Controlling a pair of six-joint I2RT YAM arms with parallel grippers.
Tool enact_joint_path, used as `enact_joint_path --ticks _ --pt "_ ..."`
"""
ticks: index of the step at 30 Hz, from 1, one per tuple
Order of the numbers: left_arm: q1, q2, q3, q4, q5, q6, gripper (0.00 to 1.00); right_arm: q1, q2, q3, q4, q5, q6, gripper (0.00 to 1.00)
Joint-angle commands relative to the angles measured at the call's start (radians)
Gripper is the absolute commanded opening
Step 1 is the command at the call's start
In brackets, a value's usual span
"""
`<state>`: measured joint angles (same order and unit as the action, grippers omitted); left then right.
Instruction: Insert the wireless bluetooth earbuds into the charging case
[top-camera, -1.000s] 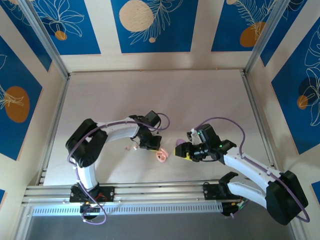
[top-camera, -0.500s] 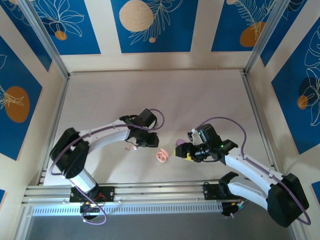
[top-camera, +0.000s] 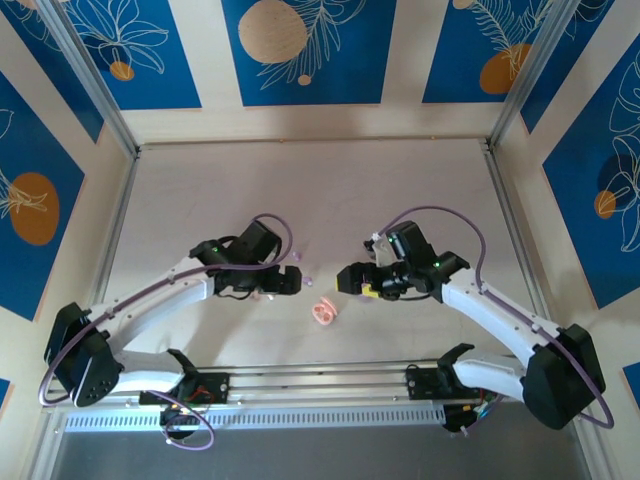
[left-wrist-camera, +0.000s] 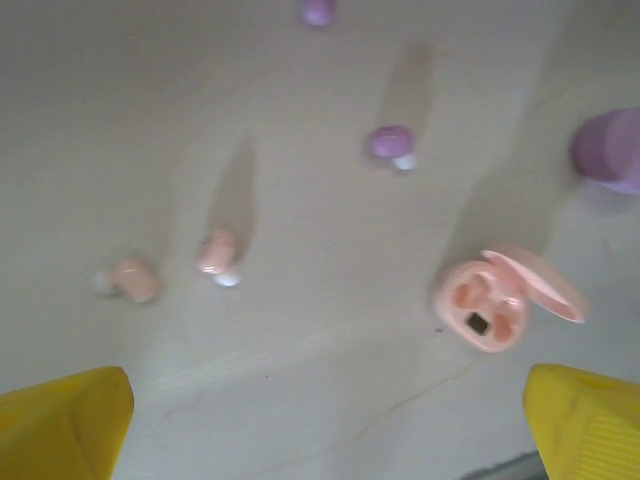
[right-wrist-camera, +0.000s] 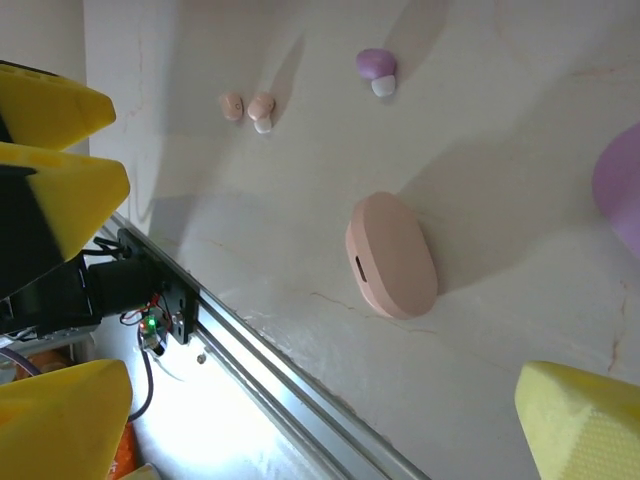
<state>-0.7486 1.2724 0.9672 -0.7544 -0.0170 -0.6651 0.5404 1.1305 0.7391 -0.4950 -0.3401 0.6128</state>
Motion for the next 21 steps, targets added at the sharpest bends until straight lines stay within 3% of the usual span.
enact_joint_path --ticks 1,8,17,21 --pt "0.034 -0.008 -0.023 -0.062 -0.070 0.012 1.00 -0.007 0.038 0.066 -0.053 -0.020 -0.056 0.99" --pt "0.125 0.062 -0.019 0.023 0.082 0.194 0.99 -0.005 0.104 0.136 -0.080 -0.007 -0.058 0.99" --pt "0.206 0.215 0.010 0.069 0.220 0.286 0.67 -0.009 0.075 0.116 -0.116 0.111 -0.025 0.99" --pt "0.220 0.269 0.040 0.072 0.246 0.300 0.58 -0.022 0.069 0.109 -0.114 0.100 -0.027 0.99"
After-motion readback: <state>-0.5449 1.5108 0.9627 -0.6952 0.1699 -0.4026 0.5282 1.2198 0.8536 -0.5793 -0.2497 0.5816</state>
